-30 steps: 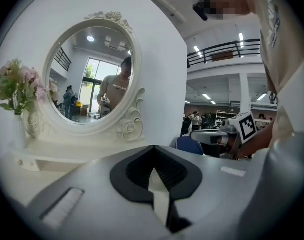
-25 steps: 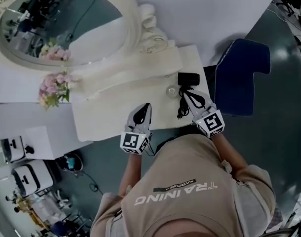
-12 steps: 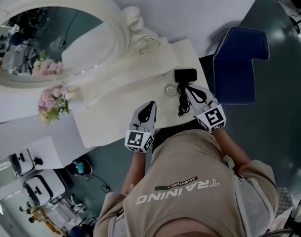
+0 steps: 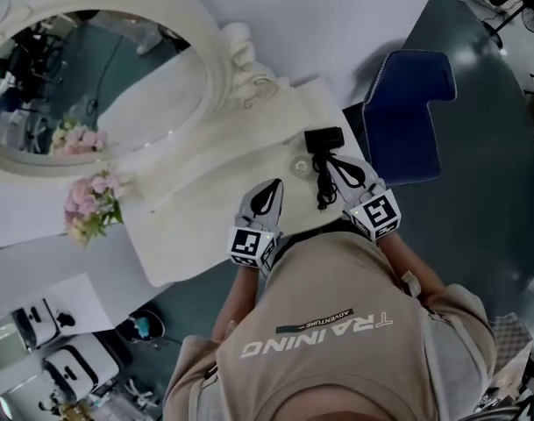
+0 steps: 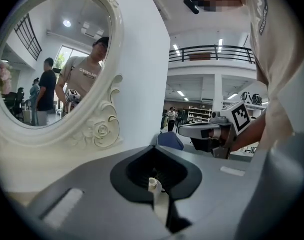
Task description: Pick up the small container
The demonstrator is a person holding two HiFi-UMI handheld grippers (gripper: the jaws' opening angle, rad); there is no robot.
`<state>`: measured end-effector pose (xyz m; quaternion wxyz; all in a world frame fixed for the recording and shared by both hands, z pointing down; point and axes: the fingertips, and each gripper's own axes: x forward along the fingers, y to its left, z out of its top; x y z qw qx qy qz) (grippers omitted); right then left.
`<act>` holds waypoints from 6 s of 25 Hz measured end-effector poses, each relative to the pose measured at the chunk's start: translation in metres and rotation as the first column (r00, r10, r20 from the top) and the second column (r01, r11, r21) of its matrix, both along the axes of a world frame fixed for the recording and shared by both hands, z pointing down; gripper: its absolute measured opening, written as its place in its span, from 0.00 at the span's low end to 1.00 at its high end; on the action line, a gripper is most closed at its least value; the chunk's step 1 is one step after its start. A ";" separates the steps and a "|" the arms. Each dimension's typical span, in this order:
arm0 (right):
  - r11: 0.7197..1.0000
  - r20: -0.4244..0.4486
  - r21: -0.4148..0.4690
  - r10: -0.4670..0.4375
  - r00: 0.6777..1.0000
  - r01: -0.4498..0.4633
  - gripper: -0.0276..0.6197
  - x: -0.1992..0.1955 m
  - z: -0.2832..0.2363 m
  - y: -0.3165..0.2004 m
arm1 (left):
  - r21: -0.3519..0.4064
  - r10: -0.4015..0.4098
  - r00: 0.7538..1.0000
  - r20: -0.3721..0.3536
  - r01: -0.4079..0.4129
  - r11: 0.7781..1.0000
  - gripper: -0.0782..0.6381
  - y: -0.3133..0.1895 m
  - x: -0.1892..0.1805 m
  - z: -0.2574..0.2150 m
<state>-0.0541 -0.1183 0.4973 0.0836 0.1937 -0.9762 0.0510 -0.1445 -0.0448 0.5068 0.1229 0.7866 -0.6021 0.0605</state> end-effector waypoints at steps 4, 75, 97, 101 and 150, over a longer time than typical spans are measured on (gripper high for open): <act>0.999 0.000 -0.027 0.031 1.000 -0.031 0.05 -0.005 0.002 0.002 | 0.006 0.041 0.999 0.003 -0.041 0.999 0.13 -0.001 0.000 0.001; 0.959 -0.130 -0.118 0.242 0.961 -0.258 0.05 0.073 0.042 -0.016 | -0.338 0.555 0.802 0.219 -0.472 0.815 0.60 -0.079 0.059 0.214; 0.995 -0.072 -0.094 0.038 0.997 -0.045 0.05 0.021 0.028 0.006 | -0.267 0.337 0.925 0.173 -0.285 0.921 0.60 -0.007 0.032 0.133; 0.997 -0.062 -0.080 -0.021 0.998 0.016 0.05 0.005 0.023 0.012 | -0.248 0.261 0.946 0.192 -0.211 0.946 0.60 0.006 0.018 0.111; 0.945 0.069 0.135 -0.311 0.948 0.300 0.05 -0.079 -0.101 0.026 | -0.022 -0.208 0.966 0.152 0.213 0.977 0.60 0.022 -0.099 -0.087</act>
